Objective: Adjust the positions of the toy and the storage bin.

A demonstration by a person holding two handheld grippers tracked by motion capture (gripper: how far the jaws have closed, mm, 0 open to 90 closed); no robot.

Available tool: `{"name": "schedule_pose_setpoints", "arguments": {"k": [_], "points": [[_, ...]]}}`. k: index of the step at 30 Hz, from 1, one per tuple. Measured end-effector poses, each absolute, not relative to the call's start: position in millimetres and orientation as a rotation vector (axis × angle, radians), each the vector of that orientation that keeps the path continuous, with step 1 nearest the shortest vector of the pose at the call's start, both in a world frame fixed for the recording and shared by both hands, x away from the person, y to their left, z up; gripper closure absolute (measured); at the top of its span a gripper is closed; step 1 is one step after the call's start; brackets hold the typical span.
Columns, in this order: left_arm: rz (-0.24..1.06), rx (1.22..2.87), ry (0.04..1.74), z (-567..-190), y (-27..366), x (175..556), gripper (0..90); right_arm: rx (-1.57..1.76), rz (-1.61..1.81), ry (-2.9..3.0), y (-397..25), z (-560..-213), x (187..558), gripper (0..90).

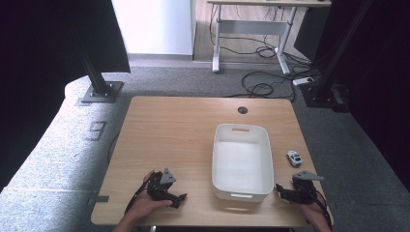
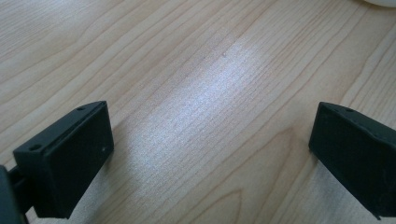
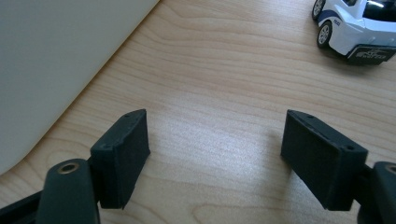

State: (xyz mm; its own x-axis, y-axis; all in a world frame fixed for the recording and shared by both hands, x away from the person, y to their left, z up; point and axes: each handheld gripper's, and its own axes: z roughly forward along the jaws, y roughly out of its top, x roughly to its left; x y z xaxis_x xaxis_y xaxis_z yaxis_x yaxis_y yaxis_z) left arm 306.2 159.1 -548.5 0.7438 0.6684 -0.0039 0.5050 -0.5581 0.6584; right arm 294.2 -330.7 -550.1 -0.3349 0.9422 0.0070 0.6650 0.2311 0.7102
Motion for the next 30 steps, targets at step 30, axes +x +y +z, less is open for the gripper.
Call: {"name": "schedule_pose_setpoints", "arguments": {"k": [30], "points": [[0.370, 2.253, 0.996, -545.5, 163.8, 300.5, 7.1, 1.522, 0.837, 2.073, -327.3, -548.2, 300.5, 20.7]]}}
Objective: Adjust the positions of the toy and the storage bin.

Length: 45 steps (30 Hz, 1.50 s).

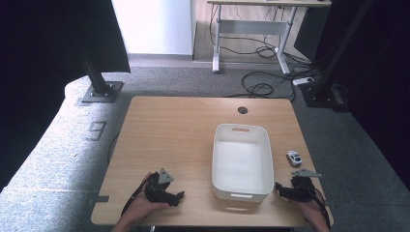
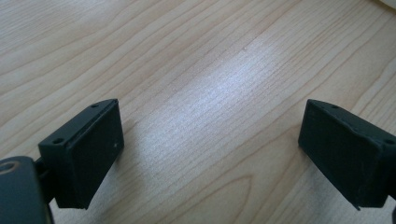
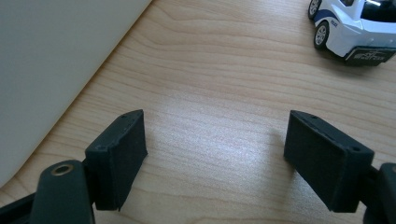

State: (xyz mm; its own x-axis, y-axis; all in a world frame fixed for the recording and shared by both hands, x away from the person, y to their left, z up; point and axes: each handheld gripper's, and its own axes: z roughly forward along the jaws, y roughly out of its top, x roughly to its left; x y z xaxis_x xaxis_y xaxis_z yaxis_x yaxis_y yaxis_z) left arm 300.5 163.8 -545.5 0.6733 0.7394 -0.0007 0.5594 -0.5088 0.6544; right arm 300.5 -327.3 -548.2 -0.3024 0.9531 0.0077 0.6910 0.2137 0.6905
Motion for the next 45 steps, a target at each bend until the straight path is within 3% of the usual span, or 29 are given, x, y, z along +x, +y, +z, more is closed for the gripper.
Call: {"name": "schedule_pose_setpoints", "arguments": {"k": [16, 45], "points": [[0.369, 2.256, 1.003, -545, 164, 299, 7.0, 1.545, 0.853, 2.056, -330, -545, 300, 23.7], [0.368, 2.260, 0.989, -545, 165, 299, 6.5, 1.423, 1.099, 1.955, -314, -493, 273, 25.8]]}}
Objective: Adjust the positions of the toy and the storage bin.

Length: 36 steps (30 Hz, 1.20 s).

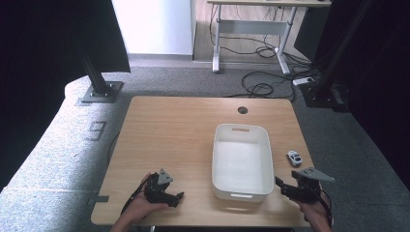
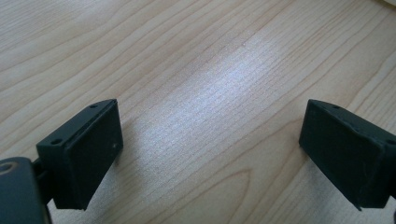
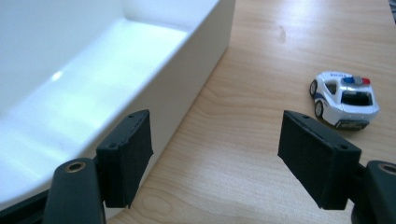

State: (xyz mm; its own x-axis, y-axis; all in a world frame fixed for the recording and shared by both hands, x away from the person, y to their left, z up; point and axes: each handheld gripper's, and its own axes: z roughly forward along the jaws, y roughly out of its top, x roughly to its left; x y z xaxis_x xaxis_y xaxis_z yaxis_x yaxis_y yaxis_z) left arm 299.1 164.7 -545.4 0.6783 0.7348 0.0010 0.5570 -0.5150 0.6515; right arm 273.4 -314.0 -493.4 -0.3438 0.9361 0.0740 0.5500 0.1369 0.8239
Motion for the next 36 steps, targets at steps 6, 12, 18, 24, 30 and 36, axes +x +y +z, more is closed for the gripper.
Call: {"name": "schedule_pose_setpoints", "arguments": {"k": [6, 12, 18, 24, 30, 36], "points": [[0.367, 2.258, 0.989, -546, 165, 299, 6.5, 1.419, 1.135, 1.946, -314, -487, 271, 26.5], [0.367, 2.258, 0.988, -546, 165, 299, 6.4, 1.396, 1.099, 1.957, -310, -483, 269, 28.4], [0.367, 2.259, 0.988, -546, 165, 299, 6.4, 1.387, 1.129, 1.936, -309, -477, 267, 28.9], [0.366, 2.260, 0.989, -545, 165, 299, 6.4, 1.376, 1.178, 1.910, -305, -471, 261, 28.7], [0.365, 2.259, 0.988, -546, 165, 300, 6.2, 1.346, 1.218, 1.892, -302, -465, 258, 28.7], [0.365, 2.260, 0.989, -545, 164, 300, 6.2, 1.329, 1.240, 1.895, -298, -462, 256, 30.1]]}}
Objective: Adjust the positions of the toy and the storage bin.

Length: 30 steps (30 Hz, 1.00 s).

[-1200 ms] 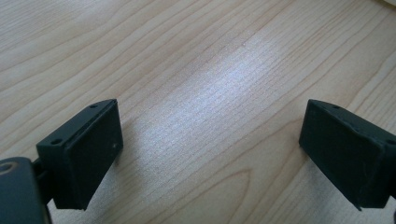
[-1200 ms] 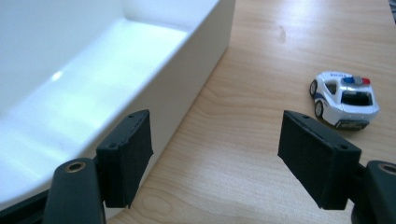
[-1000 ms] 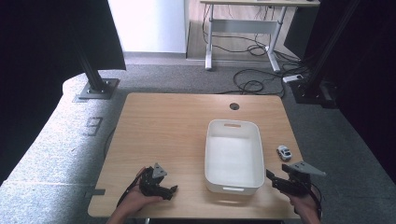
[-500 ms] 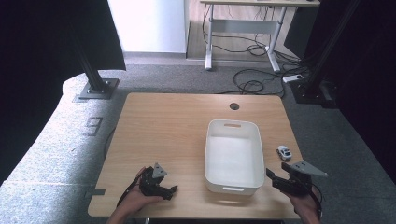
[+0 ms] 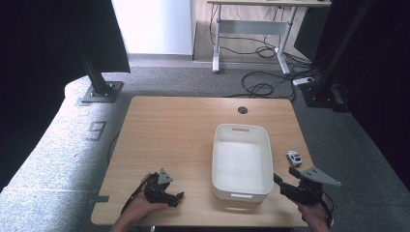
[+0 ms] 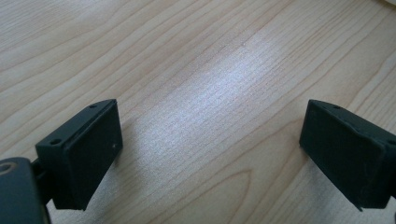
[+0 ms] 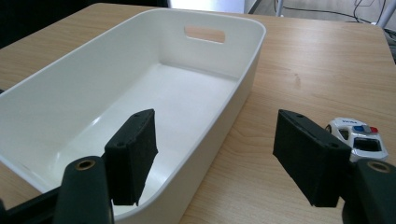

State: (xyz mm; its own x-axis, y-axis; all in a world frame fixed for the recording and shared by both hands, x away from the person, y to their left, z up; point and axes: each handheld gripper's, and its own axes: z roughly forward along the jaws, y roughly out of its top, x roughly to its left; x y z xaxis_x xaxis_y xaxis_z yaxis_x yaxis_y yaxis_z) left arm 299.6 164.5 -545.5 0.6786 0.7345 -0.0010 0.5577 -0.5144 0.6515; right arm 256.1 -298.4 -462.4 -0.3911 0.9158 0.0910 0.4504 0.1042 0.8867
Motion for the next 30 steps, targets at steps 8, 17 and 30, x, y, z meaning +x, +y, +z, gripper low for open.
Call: {"name": "schedule_pose_setpoints", "arguments": {"k": [8, 17, 30], "points": [[0.365, 2.260, 0.990, -545, 164, 300, 6.2, 1.314, 1.253, 1.893, -293, -461, 256, 30.1], [0.364, 2.261, 0.990, -545, 164, 300, 6.2, 1.293, 1.285, 1.913, -286, -457, 255, 29.6], [0.366, 2.259, 0.992, -545, 164, 299, 6.2, 1.327, 1.202, 1.982, -272, -474, 267, 31.8]]}}
